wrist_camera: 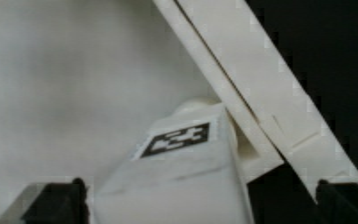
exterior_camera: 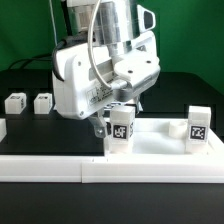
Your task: Assemble square table
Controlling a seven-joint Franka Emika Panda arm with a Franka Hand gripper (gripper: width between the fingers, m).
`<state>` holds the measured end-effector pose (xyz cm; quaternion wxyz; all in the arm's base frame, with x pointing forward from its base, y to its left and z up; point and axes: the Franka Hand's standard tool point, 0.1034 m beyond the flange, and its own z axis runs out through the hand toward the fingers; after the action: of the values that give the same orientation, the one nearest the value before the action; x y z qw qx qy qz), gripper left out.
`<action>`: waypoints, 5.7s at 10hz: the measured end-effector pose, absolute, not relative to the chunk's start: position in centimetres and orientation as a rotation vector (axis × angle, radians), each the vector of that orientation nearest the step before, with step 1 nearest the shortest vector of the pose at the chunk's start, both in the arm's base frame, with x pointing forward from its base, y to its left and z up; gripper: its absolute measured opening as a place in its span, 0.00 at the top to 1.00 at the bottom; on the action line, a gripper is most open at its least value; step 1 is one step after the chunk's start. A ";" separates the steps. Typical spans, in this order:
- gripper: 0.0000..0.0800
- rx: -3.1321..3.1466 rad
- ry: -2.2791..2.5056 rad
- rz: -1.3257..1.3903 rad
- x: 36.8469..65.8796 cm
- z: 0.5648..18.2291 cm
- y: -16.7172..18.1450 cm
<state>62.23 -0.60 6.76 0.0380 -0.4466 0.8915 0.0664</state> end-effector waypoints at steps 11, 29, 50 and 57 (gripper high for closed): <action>0.19 -1.394 2.669 0.206 62.7 10.0 1.3; 0.19 -2.646 1.372 -0.005 61.2 10.6 1.8; 0.45 -3.082 0.099 0.106 55.3 1.1 -0.9; 0.93 -3.093 0.091 0.111 55.2 1.0 -1.5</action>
Offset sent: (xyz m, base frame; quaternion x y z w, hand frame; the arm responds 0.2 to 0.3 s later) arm -0.0039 0.0103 0.0312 -0.0203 -0.0240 -0.0149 0.9994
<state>55.23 -1.45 1.03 0.0227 -0.9987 0.0295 0.0358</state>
